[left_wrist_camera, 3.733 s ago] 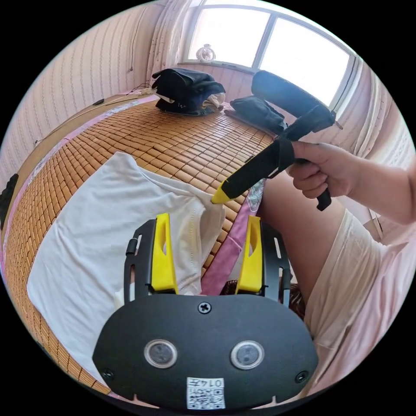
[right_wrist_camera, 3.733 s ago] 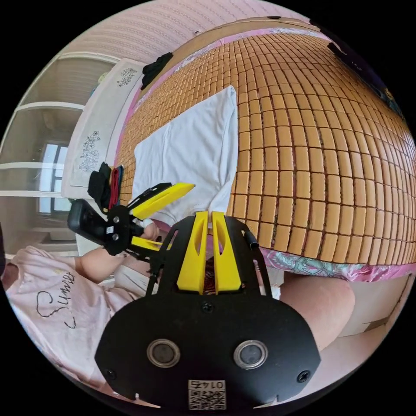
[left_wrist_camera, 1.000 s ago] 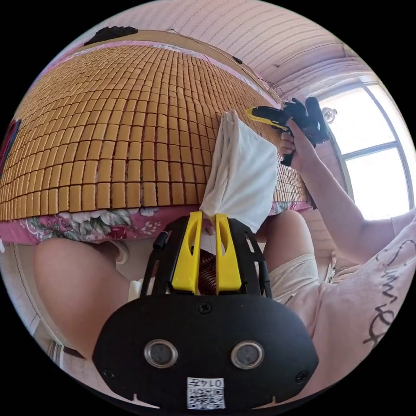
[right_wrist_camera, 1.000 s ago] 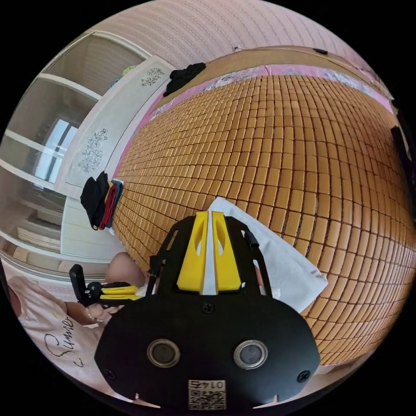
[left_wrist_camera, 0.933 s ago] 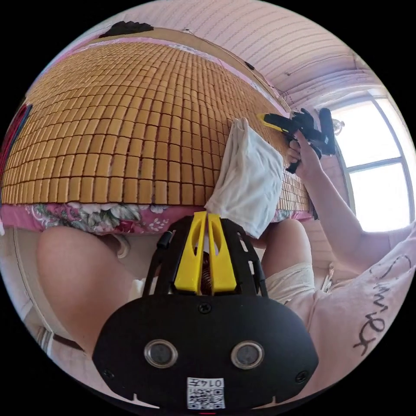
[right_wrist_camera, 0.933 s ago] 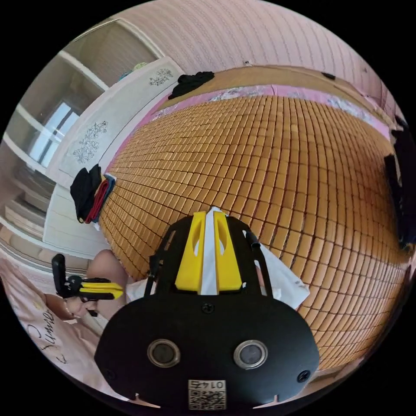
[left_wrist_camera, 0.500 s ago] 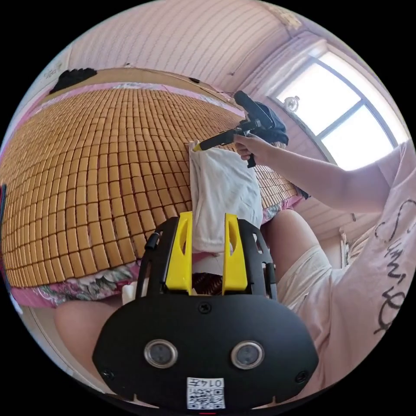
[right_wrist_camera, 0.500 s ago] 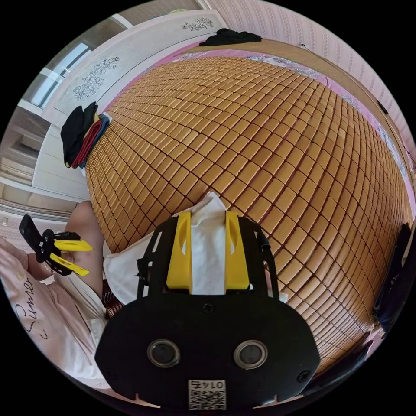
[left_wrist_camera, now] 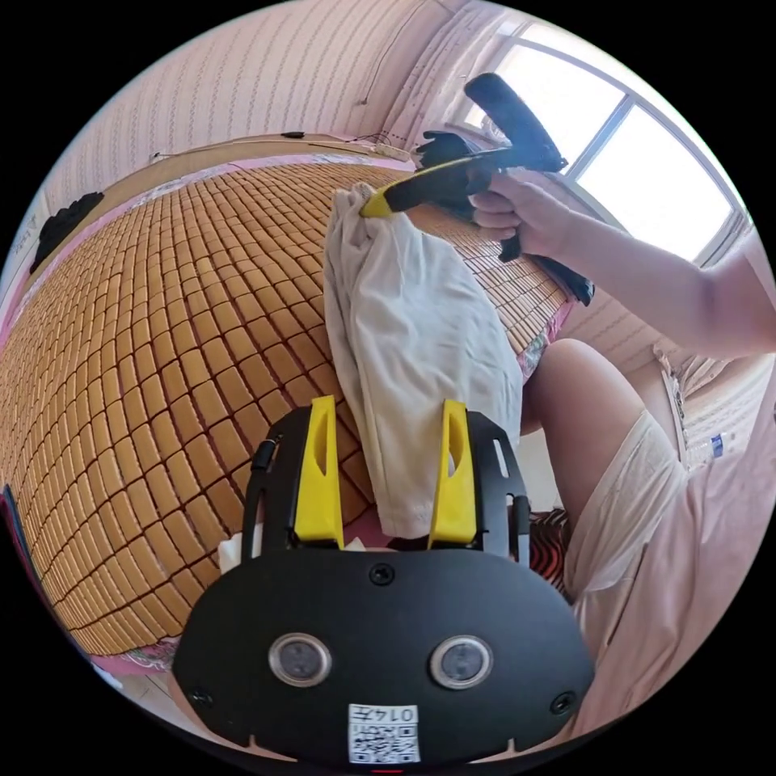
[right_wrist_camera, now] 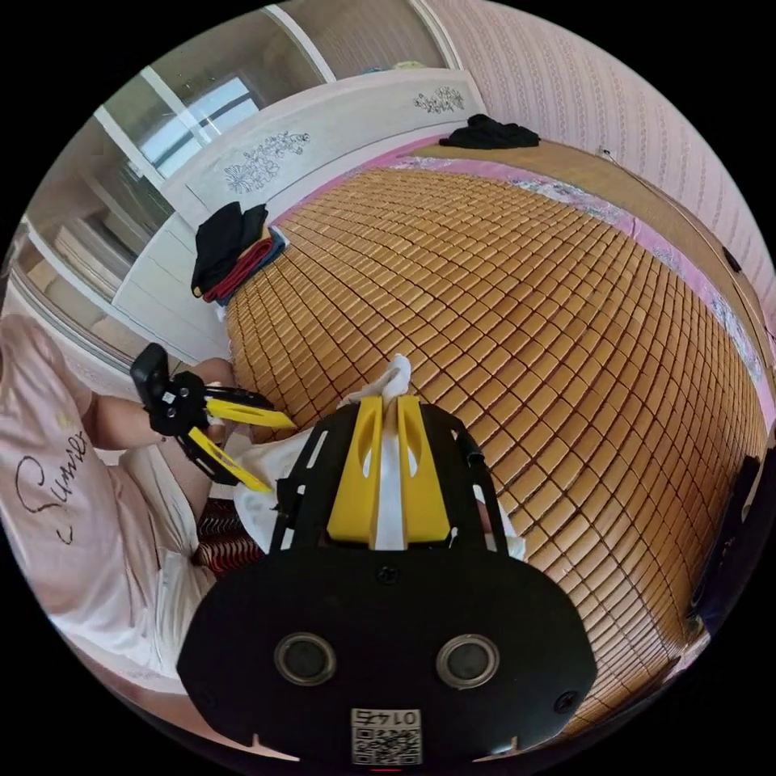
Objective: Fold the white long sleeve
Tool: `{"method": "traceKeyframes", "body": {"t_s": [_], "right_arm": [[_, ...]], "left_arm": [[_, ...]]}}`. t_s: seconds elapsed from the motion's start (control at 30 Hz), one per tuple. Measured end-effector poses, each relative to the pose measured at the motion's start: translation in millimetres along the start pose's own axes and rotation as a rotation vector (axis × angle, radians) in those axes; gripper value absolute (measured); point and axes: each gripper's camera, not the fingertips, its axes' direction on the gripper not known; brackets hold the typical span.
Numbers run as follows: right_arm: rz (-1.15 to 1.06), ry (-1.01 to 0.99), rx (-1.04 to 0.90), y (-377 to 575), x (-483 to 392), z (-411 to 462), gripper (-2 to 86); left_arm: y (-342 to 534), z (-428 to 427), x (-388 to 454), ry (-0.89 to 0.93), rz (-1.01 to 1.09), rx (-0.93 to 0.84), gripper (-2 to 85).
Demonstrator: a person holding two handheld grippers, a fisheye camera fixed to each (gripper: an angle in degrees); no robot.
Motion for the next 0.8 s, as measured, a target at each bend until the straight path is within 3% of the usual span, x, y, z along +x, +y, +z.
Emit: {"method": "traceKeyframes", "body": {"t_s": [0.2, 0.27, 0.43, 0.57, 0.8], "right_arm": [[-0.049, -0.019, 0.152, 51, -48, -58, 1.6], [-0.047, -0.026, 0.174, 64, -58, -70, 1.5], [-0.014, 0.071, 0.218, 91, -86, -91, 1.5], [0.011, 0.071, 0.309, 103, -107, -113, 1.6], [-0.153, -0.019, 0.447, 66, -163, -119, 1.6]], "left_arm": [[16, -6, 29, -0.026, 0.054, -0.025, 11.6], [22, -8, 41, 0.044, 0.111, -0.032, 7.7], [29, -41, 73, 0.054, 0.108, 0.002, 4.7], [33, -103, 105, -0.026, 0.155, 0.018, 4.4], [54, -215, 125, -0.307, 0.145, -0.017, 4.4]]}}
